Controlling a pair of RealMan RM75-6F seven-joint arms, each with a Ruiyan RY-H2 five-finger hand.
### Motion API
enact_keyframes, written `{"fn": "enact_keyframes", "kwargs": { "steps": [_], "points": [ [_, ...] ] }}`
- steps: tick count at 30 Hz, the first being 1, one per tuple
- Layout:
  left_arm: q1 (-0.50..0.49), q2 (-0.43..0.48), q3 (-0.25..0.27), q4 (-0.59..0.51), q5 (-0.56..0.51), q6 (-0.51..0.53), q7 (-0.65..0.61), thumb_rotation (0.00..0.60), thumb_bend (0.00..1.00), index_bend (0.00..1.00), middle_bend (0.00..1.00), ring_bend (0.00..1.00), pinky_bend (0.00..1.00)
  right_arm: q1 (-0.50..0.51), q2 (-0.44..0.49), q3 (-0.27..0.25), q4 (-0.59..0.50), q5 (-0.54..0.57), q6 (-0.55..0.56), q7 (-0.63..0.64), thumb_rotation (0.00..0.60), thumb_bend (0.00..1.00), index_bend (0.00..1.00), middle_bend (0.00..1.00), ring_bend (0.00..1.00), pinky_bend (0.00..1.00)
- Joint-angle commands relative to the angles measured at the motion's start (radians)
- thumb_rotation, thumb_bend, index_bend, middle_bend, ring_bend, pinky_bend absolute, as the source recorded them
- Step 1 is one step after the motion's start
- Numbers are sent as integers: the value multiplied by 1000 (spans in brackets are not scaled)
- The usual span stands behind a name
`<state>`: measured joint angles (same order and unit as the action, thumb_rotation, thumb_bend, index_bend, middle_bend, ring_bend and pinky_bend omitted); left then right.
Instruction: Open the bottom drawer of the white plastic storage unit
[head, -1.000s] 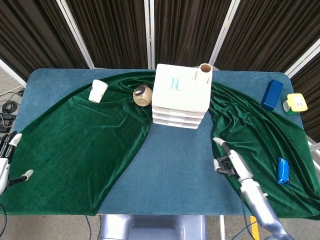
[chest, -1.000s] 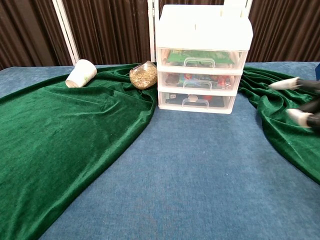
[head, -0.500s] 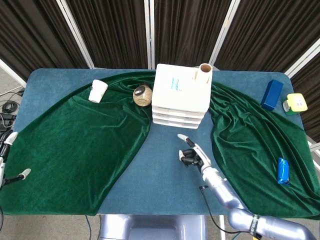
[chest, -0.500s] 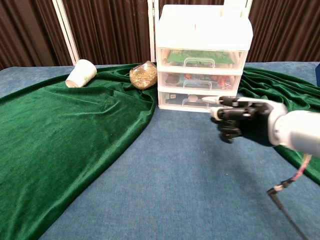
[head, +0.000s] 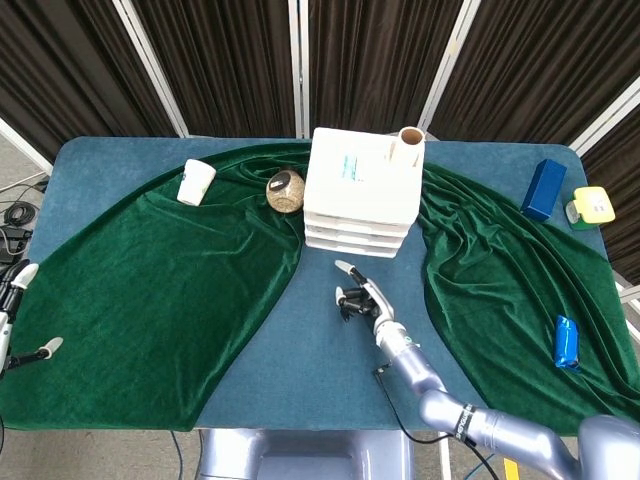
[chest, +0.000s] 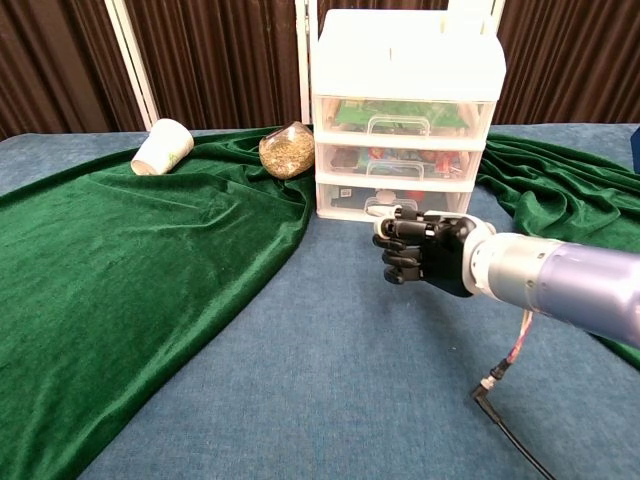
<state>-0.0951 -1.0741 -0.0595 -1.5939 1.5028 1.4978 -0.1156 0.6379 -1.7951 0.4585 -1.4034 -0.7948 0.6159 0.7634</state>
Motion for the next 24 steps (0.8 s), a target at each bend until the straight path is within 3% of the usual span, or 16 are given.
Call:
{"fn": "enact_keyframes", "kwargs": {
  "steps": [1,15,24],
  "points": [
    [-2,0,-1,4,0,-2,-7,600,91,0,0,0,0,24,-37,27,61,15,-20,10,600,559,148,881,917,800],
    [-7,4,-5,16,-11,-13,-33,600,91,0,0,0,0,74,-141,108,276,25,-130,67,600,560,143,880,917,800],
    [-12,3,-7,22,-19,-25,-44,600,91,0,0,0,0,89,-178,146,353,-10,-150,84,600,560,142,881,917,799]
  ]
}}
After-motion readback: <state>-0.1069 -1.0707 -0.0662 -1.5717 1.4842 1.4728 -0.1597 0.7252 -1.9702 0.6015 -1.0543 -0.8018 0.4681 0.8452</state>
